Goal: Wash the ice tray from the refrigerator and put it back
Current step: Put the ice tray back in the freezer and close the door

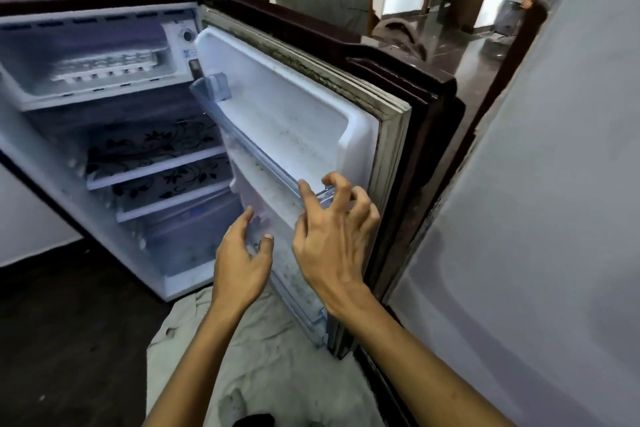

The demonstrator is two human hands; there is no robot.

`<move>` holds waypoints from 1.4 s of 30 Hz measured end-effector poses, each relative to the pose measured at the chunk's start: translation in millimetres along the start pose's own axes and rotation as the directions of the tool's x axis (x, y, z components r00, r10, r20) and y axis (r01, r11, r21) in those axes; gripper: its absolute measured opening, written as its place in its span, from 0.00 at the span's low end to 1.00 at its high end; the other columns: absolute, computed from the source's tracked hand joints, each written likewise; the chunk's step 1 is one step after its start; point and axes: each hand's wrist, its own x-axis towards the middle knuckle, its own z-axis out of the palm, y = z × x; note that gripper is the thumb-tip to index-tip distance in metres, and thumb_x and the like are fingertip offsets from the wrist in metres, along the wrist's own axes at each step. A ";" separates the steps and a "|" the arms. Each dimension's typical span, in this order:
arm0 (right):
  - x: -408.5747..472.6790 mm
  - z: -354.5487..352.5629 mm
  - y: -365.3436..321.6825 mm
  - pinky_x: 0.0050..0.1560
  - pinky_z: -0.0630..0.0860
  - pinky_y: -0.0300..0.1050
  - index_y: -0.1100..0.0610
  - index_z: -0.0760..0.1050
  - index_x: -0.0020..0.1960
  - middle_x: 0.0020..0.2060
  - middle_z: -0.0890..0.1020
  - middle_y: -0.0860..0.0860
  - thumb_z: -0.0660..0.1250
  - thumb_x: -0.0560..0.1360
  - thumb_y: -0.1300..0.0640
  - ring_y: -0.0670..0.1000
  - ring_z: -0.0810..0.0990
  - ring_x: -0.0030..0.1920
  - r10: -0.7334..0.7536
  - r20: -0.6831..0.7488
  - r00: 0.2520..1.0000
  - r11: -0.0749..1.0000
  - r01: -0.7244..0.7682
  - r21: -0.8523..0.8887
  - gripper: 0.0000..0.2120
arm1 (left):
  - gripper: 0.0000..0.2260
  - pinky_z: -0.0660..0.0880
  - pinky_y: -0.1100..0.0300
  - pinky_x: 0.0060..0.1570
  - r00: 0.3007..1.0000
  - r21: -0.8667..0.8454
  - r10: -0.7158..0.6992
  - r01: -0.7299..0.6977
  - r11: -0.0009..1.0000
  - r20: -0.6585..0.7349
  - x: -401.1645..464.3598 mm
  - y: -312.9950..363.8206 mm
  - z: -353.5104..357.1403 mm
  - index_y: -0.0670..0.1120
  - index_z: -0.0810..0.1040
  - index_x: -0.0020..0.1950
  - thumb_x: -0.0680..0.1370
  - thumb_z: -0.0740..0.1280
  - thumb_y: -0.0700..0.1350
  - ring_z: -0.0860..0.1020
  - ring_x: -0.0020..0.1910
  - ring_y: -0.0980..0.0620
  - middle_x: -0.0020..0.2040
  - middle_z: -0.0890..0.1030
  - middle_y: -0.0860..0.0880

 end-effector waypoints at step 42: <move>-26.6 75.6 -175.5 0.51 0.77 0.43 0.45 0.65 0.61 0.49 0.80 0.42 0.67 0.74 0.49 0.49 0.81 0.51 -0.482 0.434 0.761 0.325 -0.305 0.895 0.18 | 0.25 0.70 0.78 0.49 0.882 -0.273 -0.339 0.255 0.928 -0.327 -3.6 -154.6 -179.9 0.49 0.67 0.73 0.77 0.64 0.35 0.73 0.57 0.66 0.67 0.73 0.55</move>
